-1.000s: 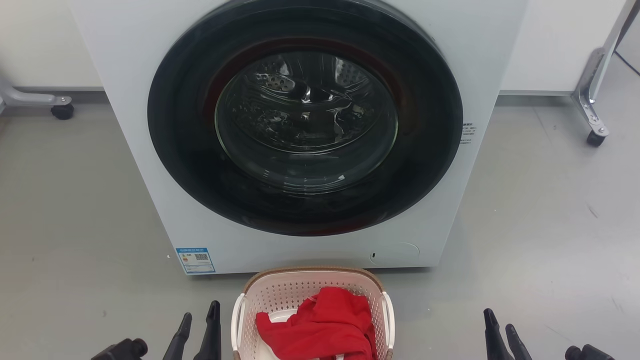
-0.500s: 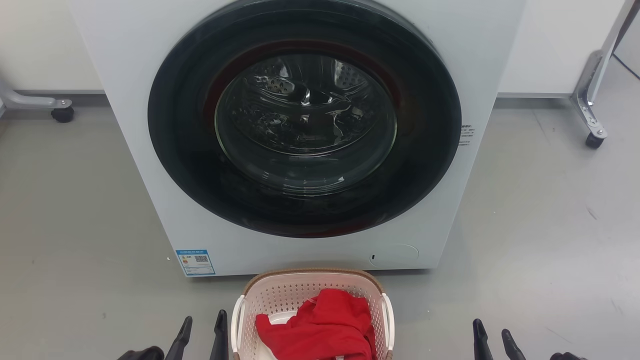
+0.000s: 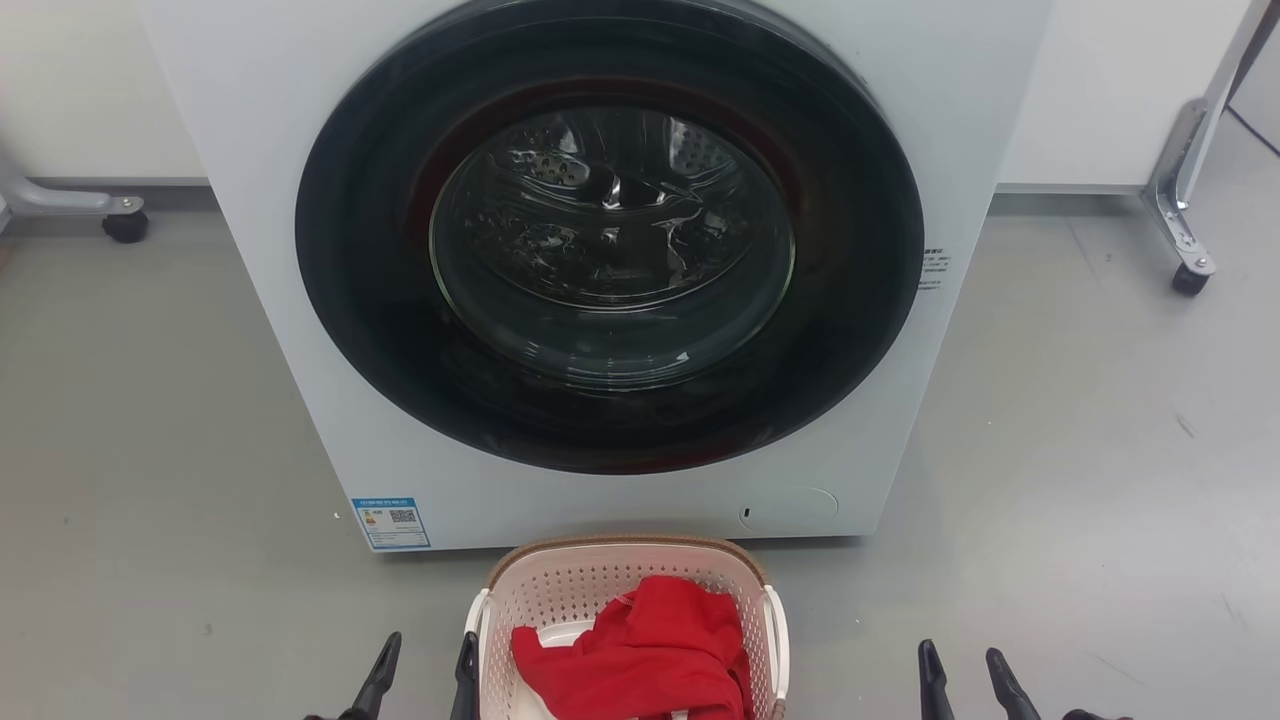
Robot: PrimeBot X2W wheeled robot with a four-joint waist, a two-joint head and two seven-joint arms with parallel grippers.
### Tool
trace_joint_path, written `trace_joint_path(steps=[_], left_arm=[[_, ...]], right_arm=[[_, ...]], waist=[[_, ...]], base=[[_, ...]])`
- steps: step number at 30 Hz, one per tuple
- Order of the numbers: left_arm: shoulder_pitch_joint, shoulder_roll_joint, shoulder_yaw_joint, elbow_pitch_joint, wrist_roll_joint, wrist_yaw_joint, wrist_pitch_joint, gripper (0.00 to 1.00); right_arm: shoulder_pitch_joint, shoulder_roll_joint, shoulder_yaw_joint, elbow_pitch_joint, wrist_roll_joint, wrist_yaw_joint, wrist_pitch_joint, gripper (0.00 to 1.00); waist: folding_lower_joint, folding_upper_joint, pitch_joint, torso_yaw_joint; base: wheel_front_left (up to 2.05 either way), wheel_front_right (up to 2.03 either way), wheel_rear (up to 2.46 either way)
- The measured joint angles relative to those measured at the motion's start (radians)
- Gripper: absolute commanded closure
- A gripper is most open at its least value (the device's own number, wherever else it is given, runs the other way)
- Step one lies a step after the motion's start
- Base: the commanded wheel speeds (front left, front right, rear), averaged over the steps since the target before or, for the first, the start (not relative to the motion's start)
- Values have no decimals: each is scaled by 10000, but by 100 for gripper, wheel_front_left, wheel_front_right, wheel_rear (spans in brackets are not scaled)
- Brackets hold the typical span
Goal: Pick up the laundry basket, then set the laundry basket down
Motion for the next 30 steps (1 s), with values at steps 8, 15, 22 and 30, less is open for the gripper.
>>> trace_joint_path(steps=[8, 15, 22, 30], left_arm=[[20, 13, -257, -10, 1131, 186, -286, 0], [23, 10, -414, -17, 1831, 313, -462, 0], [24, -17, -326, -10, 1820, 313, -462, 0], [30, -81, -240, 12, 1816, 303, -462, 0]], right_arm=[[65, 2, 268, -165, -999, -201, -305, 0], [109, 6, 447, -270, -1703, -336, -491, 0], [119, 10, 426, -270, -1732, -336, -491, 0], [183, 17, 407, -268, -1732, -334, -491, 0]], waist=[[0, 0, 38, -4], [0, 0, 65, -5], [0, 0, 91, -3], [0, 0, 118, 5]], base=[[0, 0, 0], [0, 0, 0], [0, 0, 0], [0, 0, 0]])
